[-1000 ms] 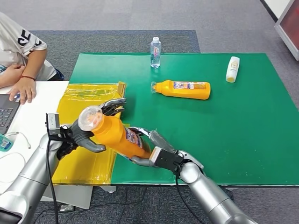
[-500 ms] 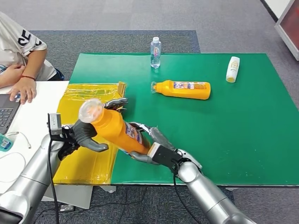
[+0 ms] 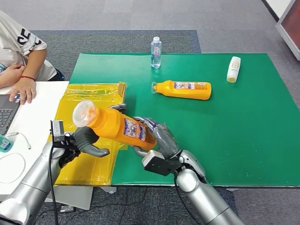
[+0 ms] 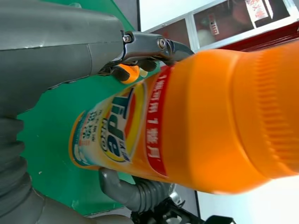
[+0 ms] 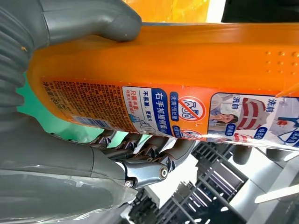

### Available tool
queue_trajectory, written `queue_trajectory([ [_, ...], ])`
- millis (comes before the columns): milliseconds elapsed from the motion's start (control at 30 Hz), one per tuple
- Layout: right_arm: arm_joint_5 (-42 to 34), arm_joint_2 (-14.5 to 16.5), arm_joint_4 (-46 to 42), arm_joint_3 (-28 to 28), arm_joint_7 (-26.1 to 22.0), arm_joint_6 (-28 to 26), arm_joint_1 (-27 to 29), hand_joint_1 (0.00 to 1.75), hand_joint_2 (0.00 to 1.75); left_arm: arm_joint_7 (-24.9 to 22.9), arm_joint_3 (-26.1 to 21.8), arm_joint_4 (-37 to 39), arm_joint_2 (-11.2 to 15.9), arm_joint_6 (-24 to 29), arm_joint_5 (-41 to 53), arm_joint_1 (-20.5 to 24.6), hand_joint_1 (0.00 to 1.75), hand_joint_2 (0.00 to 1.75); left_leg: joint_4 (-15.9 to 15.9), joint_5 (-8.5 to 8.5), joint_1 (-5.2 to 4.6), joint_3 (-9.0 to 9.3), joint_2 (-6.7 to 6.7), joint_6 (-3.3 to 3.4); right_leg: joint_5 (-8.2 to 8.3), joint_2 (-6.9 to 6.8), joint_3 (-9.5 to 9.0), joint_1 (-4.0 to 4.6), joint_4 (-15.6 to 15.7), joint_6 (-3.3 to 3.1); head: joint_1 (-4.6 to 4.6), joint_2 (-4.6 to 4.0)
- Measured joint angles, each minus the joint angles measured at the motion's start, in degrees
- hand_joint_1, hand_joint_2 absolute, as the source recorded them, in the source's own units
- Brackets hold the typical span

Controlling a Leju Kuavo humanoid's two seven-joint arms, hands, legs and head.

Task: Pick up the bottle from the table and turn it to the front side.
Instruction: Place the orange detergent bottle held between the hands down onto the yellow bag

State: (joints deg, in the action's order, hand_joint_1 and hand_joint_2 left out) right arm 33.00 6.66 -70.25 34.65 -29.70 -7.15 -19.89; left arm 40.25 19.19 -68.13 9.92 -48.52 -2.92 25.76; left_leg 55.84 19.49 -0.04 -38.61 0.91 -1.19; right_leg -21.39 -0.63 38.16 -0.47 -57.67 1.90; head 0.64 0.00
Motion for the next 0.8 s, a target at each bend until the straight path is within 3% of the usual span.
queue_trajectory([
  [800,4.02,2.06,-0.58,2.80,-0.22,1.52,0.82,1.75,1.75,0.01,0.58,0.48,-0.16,-0.65,1.02,3.02,0.00,1.75,0.00,-0.04,0.00,-0.02,0.00,-0.03,0.05,0.01,0.08,0.00,0.00,-0.03,0.00,0.00],
])
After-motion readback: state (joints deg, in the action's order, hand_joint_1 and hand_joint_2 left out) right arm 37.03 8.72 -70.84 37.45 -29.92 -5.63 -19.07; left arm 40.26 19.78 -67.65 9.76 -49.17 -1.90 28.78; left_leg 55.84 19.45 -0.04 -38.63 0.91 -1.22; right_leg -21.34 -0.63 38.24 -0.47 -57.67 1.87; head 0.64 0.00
